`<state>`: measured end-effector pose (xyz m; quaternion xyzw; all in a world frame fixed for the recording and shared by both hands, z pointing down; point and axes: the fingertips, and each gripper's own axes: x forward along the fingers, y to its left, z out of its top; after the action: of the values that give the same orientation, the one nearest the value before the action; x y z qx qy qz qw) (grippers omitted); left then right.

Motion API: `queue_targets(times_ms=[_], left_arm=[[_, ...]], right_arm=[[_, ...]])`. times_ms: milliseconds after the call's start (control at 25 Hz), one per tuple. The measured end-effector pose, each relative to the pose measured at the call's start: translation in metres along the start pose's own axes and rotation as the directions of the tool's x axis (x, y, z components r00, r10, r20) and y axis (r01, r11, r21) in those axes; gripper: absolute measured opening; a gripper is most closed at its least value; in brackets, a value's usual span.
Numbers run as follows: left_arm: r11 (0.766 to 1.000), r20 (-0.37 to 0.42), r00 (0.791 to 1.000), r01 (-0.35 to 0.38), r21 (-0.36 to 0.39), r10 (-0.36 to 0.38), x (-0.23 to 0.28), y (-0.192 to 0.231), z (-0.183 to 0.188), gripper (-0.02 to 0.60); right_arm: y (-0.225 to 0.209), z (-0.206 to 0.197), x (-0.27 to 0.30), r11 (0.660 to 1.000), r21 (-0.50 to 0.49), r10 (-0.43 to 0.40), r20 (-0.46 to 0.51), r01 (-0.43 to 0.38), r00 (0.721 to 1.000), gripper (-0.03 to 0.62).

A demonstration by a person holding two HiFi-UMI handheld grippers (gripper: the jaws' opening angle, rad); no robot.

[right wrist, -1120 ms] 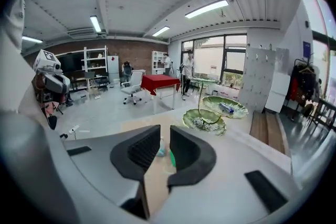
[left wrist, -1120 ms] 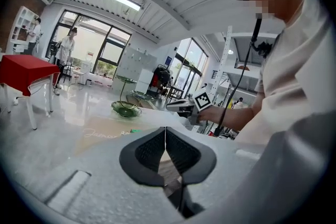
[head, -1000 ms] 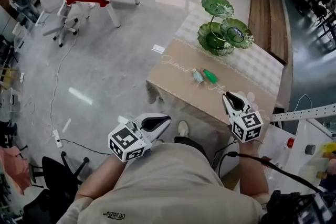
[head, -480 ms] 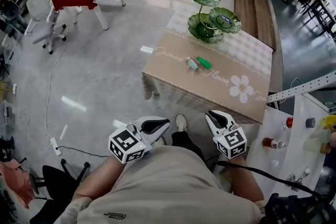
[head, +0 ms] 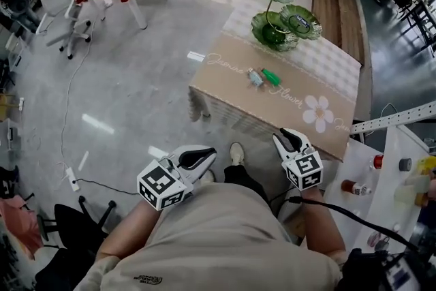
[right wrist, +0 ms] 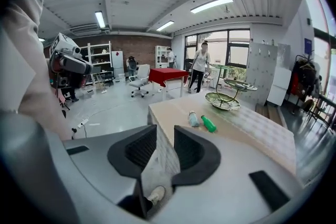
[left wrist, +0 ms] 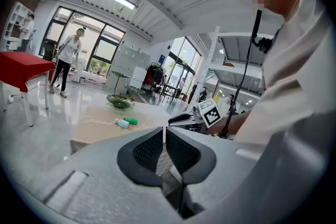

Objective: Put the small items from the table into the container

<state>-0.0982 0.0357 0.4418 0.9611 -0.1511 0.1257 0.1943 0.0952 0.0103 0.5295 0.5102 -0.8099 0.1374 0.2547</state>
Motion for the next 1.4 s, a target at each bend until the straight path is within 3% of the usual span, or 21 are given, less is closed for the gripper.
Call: queue_targets(times_ms=[400,720,1120,1400], left_arm=[[0.994,0.018,0.994,-0.106,-0.04,0.107,0.031,0.035,0.025,0.009],[0.975,0.022,0.977,-0.212,-0.07,0.214,0.059,0.067,0.046,0.009],[0.944,0.011,0.948,-0.315,-0.094,0.317,0.087,0.091,0.06,0.009],[0.946,0.005,0.95,-0.311,-0.09,0.313,0.114,0.099,0.072,0.009]], right_arm=[[-0.104,-0.019,0.097,0.998,-0.066,0.004,-0.099,-0.011,0.995,0.18],[-0.162,-0.037,0.187,0.989,-0.12,0.058,-0.192,-0.082,0.98,0.202],[-0.183,-0.059,0.25,0.976,-0.122,0.142,-0.268,-0.18,0.953,0.202],[-0.183,-0.048,0.238,0.961,-0.119,0.216,-0.252,-0.251,0.943,0.167]])
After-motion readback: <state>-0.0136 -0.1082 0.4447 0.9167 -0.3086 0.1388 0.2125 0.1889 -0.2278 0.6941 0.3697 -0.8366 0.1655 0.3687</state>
